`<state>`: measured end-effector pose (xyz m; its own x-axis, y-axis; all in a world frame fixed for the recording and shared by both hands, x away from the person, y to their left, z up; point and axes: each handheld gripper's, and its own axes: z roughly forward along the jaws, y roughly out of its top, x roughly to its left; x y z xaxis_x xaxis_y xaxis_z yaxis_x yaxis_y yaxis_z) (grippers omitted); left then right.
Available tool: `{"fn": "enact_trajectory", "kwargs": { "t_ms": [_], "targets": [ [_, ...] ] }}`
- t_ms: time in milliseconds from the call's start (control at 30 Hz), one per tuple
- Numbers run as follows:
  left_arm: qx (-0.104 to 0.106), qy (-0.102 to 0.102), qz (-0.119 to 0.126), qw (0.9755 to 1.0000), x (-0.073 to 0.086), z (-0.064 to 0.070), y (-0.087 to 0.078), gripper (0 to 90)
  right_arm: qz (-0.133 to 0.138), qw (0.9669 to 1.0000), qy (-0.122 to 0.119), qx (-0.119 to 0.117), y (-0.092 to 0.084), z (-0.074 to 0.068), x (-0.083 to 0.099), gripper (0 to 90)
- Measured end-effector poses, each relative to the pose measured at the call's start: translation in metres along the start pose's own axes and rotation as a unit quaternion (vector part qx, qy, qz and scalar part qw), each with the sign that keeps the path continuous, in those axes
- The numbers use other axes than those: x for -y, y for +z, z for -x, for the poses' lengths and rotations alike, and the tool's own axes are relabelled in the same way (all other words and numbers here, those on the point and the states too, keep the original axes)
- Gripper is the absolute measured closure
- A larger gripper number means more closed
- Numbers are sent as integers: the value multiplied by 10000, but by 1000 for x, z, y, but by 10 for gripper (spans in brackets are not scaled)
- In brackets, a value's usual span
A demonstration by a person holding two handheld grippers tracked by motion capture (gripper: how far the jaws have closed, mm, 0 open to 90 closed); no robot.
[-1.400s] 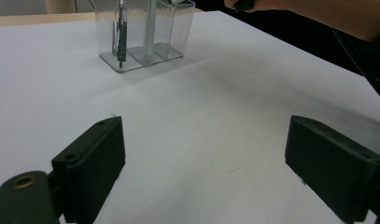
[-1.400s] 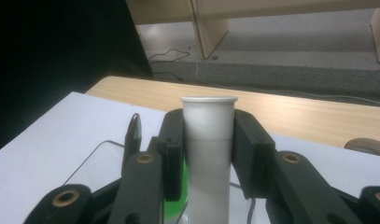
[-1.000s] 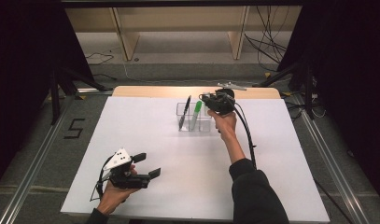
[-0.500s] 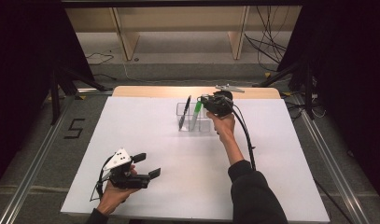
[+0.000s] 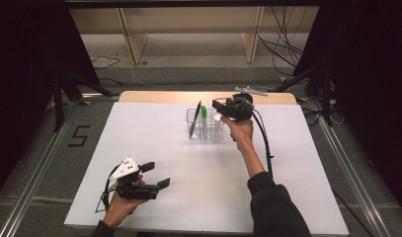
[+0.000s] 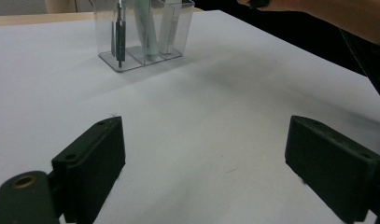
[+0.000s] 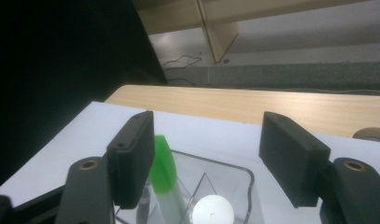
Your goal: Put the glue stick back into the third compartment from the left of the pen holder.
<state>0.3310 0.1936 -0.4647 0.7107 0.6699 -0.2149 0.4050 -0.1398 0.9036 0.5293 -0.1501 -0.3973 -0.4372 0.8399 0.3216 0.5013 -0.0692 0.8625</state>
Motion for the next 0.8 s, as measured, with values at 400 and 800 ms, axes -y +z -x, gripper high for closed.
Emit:
{"fn": "enact_trajectory", "kwargs": {
  "t_ms": [400, 800],
  "targets": [
    [8, -64, 34, 10000, 0, -1, 0, 117, -237, 9985, -356, -349, -31, -9, 9, 331],
    [53, -157, 52, 9998, -1, -1, 0, 115, -308, 9954, -622, -657, -58, -21, 28, 327]
  ]
}}
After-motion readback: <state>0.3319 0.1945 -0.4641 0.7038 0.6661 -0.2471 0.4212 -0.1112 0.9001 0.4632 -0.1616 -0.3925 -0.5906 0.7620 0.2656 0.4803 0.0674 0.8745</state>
